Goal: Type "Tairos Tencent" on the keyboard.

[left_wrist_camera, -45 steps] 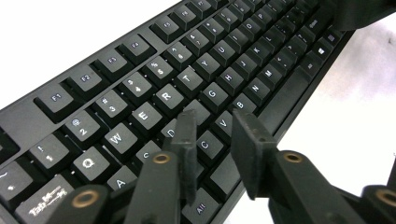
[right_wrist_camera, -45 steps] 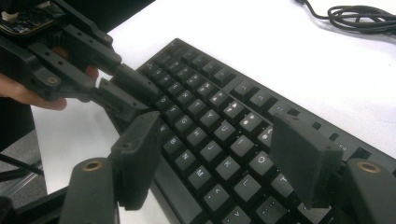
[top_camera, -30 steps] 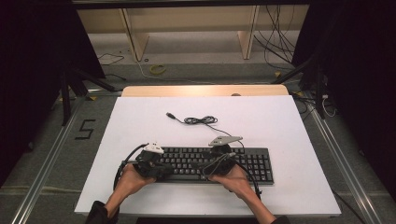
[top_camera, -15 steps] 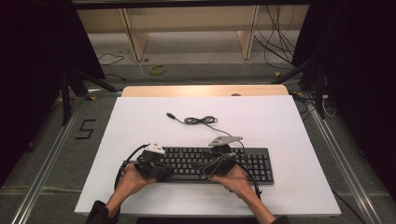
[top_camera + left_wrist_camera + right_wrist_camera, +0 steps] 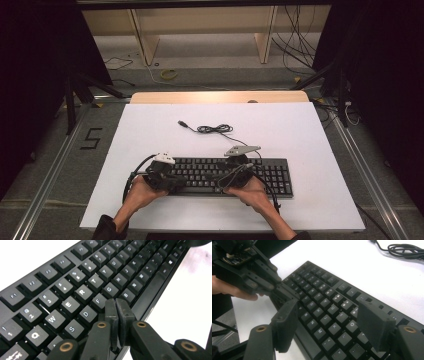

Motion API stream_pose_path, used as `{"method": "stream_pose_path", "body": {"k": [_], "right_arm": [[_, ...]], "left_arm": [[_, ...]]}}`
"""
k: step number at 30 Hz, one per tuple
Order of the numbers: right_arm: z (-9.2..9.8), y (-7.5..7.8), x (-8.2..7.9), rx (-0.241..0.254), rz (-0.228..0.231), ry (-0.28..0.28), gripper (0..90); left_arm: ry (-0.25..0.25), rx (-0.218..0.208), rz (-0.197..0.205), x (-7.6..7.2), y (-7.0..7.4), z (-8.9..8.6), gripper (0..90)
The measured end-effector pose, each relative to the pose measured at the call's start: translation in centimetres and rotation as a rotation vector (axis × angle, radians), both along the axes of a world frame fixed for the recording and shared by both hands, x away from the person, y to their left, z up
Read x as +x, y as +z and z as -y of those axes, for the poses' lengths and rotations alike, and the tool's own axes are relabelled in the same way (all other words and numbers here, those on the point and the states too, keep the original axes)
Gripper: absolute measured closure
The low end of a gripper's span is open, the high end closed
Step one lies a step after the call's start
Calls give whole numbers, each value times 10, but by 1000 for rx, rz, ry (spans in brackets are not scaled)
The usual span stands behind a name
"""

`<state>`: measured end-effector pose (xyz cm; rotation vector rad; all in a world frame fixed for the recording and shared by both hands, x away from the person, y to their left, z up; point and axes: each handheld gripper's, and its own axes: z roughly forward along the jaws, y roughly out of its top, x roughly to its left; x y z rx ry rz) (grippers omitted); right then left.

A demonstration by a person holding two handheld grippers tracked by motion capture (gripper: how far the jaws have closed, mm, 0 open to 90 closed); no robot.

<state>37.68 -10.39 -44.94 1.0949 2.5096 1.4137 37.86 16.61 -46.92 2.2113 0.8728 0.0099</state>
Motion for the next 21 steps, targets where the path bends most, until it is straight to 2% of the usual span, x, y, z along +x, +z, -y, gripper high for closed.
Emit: {"method": "stream_pose_path", "body": {"k": [3,11,21], "right_arm": [[0,0,0,1,1,1,343],[-1,0,0,2,-1,2,343],[-1,0,0,1,-1,3,343]], "left_arm": [[6,-27,9,0,3,-1,832],[40,-57,30,1,11,-7,737],[95,-76,50,5,17,-13,593]]}}
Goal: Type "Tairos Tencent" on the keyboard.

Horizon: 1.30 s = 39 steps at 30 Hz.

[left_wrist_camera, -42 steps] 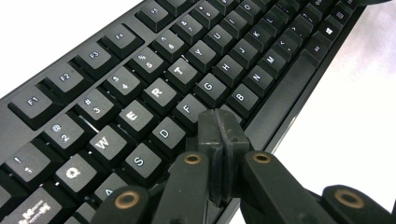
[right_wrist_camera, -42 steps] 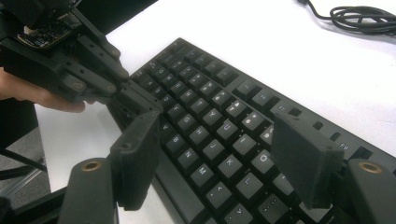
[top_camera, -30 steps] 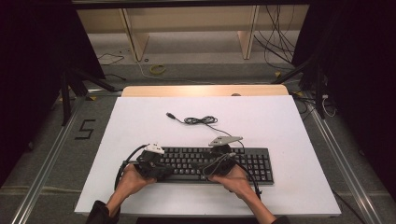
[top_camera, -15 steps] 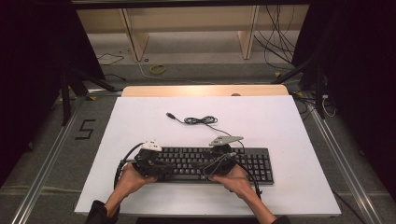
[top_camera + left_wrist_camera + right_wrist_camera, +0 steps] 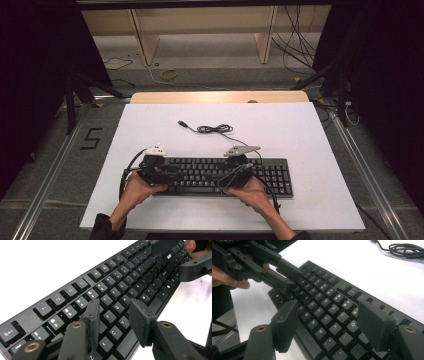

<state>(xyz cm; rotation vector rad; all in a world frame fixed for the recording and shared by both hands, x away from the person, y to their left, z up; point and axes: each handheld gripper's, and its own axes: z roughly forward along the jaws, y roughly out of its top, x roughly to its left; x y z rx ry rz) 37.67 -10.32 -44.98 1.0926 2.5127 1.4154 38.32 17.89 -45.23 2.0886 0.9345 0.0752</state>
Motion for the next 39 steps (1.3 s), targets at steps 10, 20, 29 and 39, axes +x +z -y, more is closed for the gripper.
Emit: {"method": "stream_pose_path", "body": {"k": [10,20,29,39], "right_arm": [[0,0,0,2,-2,2,343],[-1,0,0,3,-1,4,343],[-1,0,0,5,1,7,344],[-2,0,-1,6,-2,14,344]], "left_arm": [[64,-18,19,4,5,-5,466],[111,-39,16,10,5,-10,398],[132,-43,14,14,5,-13,378],[143,-36,7,18,2,-15,368]]}}
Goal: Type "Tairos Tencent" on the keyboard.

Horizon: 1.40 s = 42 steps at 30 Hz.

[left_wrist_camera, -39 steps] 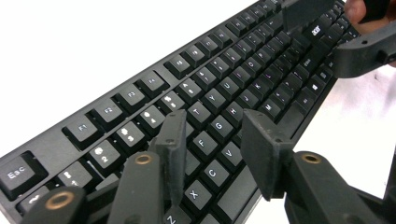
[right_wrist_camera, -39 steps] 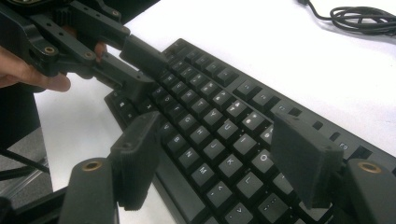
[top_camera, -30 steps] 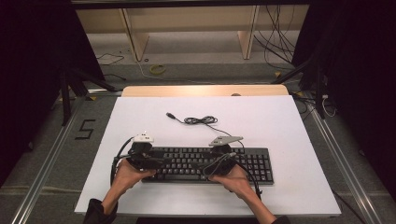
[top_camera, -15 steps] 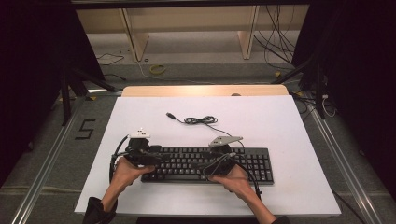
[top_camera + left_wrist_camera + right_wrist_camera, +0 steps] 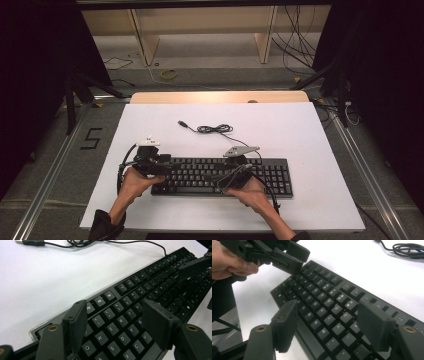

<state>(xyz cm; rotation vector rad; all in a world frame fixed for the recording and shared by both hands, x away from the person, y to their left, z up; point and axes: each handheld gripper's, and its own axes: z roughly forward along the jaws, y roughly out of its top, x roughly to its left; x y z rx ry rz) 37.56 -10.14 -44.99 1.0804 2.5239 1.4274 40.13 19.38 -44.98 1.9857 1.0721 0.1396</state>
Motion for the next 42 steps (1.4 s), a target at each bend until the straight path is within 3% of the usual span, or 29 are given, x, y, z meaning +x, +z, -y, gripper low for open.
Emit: {"method": "stream_pose_path", "body": {"k": [5,12,24,42], "right_arm": [[-1,0,-1,-2,1,3,344],[-2,0,-1,-2,1,9,344],[-2,0,-1,-2,-3,9,344],[-2,-1,-2,-4,-1,13,344]], "left_arm": [[1,12,-19,2,-1,-1,429],[-8,34,-29,5,-1,2,593],[-58,86,-52,8,-4,10,814],[-103,150,-74,8,-11,19,878]]}}
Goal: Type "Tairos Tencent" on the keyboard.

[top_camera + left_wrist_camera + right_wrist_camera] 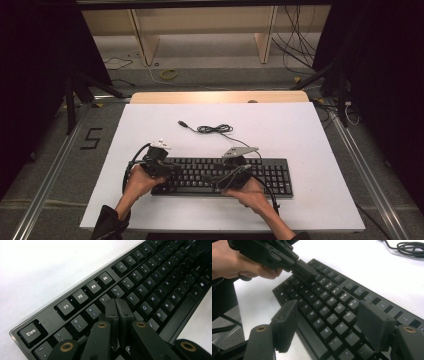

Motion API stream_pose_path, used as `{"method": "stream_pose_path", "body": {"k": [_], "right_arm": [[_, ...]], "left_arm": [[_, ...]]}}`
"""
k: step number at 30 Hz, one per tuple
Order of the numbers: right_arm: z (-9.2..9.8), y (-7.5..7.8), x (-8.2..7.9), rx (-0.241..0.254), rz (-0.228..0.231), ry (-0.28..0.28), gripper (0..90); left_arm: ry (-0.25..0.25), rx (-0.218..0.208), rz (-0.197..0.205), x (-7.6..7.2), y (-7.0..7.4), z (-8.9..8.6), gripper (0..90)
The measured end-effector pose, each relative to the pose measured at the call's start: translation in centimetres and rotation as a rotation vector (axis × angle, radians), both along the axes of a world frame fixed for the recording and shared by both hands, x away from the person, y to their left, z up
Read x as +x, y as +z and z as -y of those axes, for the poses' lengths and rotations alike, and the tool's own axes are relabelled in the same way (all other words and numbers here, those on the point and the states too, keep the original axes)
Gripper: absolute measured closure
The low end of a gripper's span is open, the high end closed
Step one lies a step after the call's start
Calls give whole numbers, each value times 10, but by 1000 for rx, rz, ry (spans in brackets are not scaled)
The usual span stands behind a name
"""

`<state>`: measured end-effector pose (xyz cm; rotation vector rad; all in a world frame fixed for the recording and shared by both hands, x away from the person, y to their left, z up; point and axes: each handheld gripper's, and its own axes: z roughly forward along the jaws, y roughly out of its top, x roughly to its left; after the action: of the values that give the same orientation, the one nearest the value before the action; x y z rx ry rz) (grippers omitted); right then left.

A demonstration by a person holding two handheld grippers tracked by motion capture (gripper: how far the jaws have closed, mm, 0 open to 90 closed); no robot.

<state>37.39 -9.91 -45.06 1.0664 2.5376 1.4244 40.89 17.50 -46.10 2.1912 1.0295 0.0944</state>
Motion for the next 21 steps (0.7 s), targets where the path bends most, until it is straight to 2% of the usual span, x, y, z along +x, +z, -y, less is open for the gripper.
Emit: {"method": "stream_pose_path", "body": {"k": [21], "right_arm": [[0,0,0,0,0,1,344]], "left_arm": [[-9,22,-11,1,-5,4,883]]}}
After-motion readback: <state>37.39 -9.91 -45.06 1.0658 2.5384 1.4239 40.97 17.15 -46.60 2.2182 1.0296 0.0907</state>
